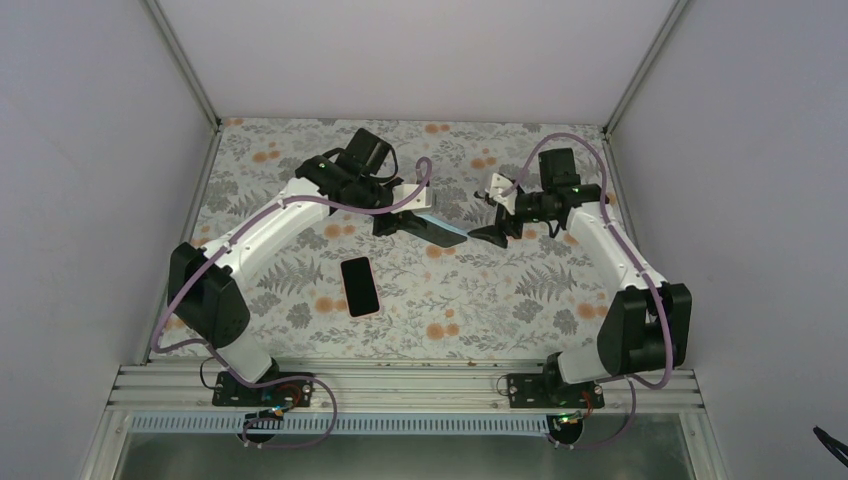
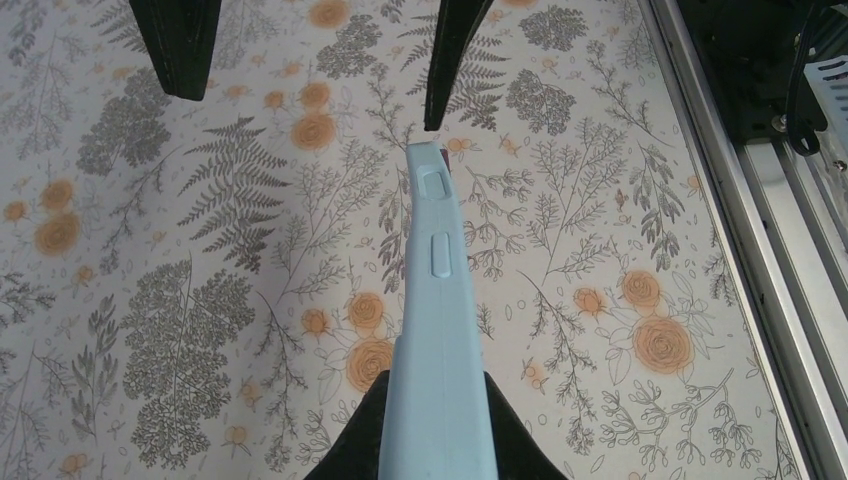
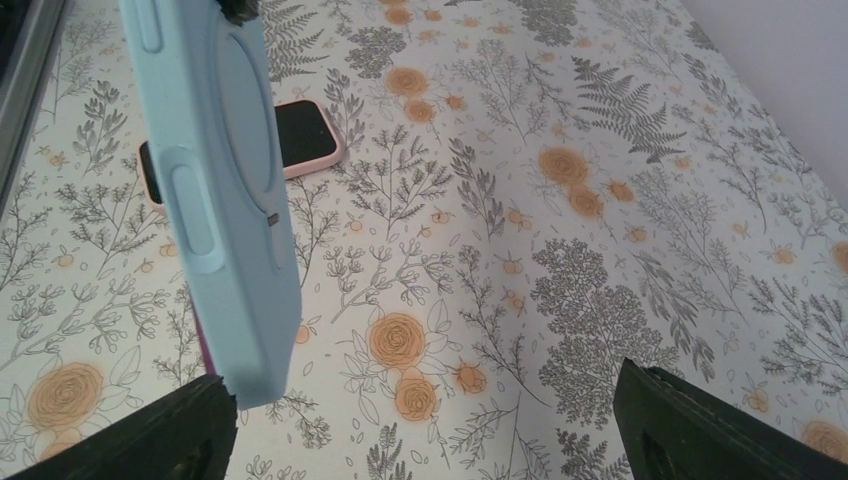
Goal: Take the phone out of the phone case
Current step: Remove the phone case from the phone.
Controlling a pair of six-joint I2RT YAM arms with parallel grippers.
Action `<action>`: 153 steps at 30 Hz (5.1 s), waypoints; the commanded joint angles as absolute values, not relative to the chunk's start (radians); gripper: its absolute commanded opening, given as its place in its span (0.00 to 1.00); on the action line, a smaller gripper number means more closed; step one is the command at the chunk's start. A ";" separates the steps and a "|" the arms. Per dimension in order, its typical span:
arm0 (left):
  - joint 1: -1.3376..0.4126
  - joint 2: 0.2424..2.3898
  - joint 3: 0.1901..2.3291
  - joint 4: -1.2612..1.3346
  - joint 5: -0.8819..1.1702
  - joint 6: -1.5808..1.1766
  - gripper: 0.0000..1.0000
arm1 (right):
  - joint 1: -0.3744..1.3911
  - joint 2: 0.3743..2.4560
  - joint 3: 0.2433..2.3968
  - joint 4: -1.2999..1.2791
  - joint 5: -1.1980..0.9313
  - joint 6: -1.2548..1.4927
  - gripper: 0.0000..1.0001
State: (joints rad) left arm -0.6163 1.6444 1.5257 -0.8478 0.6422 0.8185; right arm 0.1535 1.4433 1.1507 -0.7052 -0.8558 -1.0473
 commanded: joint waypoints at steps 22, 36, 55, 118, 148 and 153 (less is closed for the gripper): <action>-0.618 1.623 1.556 -0.813 0.683 0.806 0.02 | 0.180 1.434 1.097 -0.593 -0.835 -0.988 0.92; -0.669 1.629 1.584 -0.851 0.793 0.776 0.02 | 0.213 1.484 1.095 -0.395 -0.650 -0.888 0.88; -0.687 1.610 1.647 -0.811 0.757 0.738 0.02 | 0.439 1.637 1.376 -0.779 -0.972 -1.017 0.89; -0.719 1.793 1.499 0.334 -0.246 0.361 1.00 | 0.351 1.739 1.696 -0.264 -0.470 -0.060 0.03; -0.686 1.737 1.322 0.599 -0.488 0.516 1.00 | 0.349 1.681 1.621 -0.229 -0.464 -0.034 0.03; -0.693 1.810 1.223 1.026 -0.628 0.803 0.97 | 0.351 1.685 1.629 -0.254 -0.542 -0.017 0.03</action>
